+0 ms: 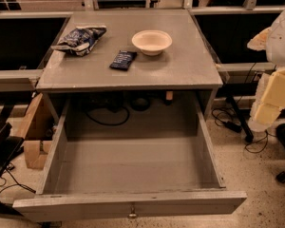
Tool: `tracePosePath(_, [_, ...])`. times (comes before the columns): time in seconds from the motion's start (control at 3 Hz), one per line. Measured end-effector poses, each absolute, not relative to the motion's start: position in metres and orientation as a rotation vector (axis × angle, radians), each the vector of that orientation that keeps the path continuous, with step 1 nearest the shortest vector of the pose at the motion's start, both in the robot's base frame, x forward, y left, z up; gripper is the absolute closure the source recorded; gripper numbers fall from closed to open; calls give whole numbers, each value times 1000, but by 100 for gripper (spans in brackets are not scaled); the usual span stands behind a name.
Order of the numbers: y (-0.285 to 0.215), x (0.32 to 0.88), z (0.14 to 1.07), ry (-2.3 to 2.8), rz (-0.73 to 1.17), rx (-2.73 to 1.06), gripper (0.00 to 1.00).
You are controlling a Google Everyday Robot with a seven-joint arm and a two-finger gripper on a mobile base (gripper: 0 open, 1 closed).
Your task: Place blue chip bag into top drawer
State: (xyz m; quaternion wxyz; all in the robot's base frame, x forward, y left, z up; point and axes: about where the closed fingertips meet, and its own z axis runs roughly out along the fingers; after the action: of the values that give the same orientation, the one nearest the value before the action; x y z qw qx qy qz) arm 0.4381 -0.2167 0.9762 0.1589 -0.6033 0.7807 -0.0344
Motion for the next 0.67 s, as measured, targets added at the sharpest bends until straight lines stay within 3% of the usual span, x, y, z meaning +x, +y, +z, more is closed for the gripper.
tracePosePath(0.67, [-206,465,972,2180,-60,-1686,0])
